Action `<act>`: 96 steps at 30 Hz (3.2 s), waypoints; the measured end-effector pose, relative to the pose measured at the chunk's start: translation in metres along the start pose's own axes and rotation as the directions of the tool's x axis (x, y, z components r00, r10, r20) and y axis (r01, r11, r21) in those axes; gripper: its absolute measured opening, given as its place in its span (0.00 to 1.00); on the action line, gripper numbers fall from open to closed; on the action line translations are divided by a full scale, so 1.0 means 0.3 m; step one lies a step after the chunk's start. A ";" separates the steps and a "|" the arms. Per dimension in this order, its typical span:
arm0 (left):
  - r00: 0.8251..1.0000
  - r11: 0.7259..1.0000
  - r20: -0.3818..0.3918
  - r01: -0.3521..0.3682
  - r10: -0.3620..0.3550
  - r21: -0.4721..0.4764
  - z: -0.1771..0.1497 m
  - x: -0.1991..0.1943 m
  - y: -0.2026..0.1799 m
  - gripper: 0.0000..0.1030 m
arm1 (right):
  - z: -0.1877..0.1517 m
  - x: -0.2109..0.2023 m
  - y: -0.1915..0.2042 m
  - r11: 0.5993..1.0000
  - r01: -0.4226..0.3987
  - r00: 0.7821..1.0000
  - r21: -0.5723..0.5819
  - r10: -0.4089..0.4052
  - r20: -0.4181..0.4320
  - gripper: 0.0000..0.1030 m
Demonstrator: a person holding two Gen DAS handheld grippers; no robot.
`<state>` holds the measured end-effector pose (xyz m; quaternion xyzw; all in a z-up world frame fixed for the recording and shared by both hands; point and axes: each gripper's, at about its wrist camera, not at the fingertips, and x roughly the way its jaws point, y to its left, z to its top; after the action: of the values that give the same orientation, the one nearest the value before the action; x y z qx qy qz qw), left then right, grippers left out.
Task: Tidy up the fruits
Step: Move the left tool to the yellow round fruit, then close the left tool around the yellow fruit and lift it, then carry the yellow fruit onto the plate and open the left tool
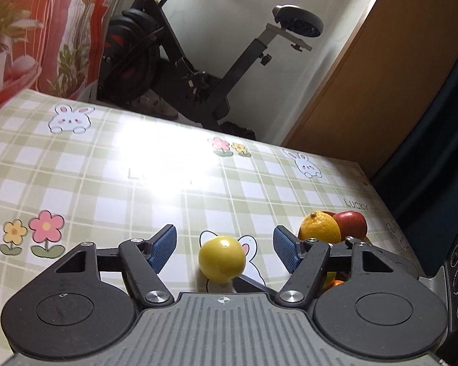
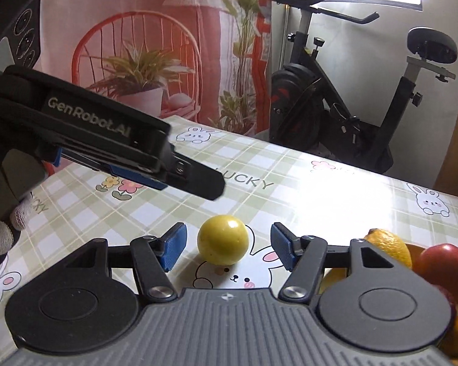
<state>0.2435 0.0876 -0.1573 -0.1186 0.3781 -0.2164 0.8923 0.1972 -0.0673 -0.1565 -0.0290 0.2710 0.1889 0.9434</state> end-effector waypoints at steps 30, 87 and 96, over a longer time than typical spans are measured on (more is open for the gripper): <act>0.998 0.999 -0.057 0.021 -0.018 0.047 -0.082 0.065 -0.053 0.47 | -0.044 -0.039 0.033 0.995 0.028 1.000 0.097 -0.029 0.008 0.48; 0.991 0.953 -0.132 0.039 0.001 0.302 -0.248 0.152 -0.581 0.47 | -0.333 -0.389 -0.193 0.972 0.153 0.972 0.180 -0.181 0.151 0.48; 0.999 0.956 -0.020 -0.032 0.039 0.291 -0.244 0.054 -0.565 0.60 | -0.323 -0.373 -0.206 0.973 0.135 0.981 0.186 -0.157 0.112 0.51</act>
<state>0.1502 -0.0724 -0.1541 0.0233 0.3557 -0.2549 0.8989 0.0842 -0.1777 -0.1835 0.0472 0.2236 0.0955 0.9688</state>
